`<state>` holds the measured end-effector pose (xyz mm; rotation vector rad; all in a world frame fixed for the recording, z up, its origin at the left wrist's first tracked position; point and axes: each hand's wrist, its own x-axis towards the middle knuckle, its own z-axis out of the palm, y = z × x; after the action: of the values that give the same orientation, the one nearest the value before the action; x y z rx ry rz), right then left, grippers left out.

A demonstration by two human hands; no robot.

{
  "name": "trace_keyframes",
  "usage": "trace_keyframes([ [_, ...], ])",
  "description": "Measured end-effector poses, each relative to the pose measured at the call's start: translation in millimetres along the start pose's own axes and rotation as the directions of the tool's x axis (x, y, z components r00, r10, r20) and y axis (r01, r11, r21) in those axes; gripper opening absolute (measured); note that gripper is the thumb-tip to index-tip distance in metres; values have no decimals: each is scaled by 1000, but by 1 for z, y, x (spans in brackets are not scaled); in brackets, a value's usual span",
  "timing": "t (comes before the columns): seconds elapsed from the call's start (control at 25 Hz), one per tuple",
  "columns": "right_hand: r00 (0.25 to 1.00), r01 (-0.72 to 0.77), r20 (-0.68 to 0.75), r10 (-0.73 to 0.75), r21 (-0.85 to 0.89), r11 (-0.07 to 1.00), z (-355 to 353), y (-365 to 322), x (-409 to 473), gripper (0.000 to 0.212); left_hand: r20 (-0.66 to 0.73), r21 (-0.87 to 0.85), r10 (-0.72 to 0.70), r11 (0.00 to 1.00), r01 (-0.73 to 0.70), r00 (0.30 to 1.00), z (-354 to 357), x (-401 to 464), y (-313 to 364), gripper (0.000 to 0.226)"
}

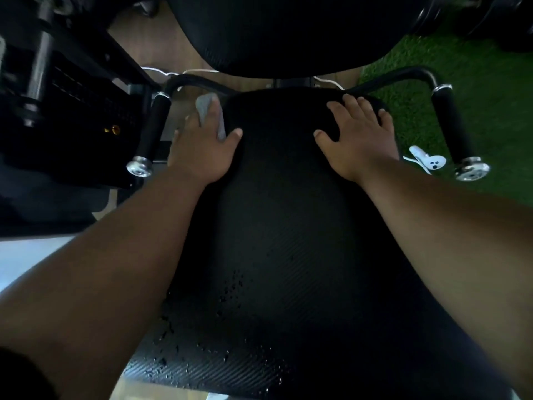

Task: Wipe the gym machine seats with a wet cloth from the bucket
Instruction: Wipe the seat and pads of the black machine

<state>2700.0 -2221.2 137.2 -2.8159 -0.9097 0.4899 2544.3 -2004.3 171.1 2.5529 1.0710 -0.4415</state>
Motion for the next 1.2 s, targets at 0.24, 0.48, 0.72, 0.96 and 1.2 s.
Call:
trace_keyframes([
  [0.24, 1000, -12, 1, 12, -3, 1000, -2, 0, 1, 71, -6, 82, 184, 980, -183, 983, 4, -46, -18, 75],
  [0.48, 1000, -8, 10, 8, -4, 1000, -1, -1, 0, 70, 39, 66, 239, 968, -241, 970, 3, -13, -13, 67],
  [0.72, 1000, -6, 9, 6, -2, 1000, -3, -1, -2, 70, 9, 9, 255, 967, -255, 967, 3, -30, -33, 65],
  [0.96, 1000, -16, 15, 16, -22, 1000, -1, 0, -2, 70, 63, 50, 164, 985, -167, 984, 6, -39, -19, 66],
  [1.2, 988, 34, 151, -39, 36, 999, -15, 2, -13, 66, 85, 86, 450, 885, -457, 889, 32, -70, 74, 61],
])
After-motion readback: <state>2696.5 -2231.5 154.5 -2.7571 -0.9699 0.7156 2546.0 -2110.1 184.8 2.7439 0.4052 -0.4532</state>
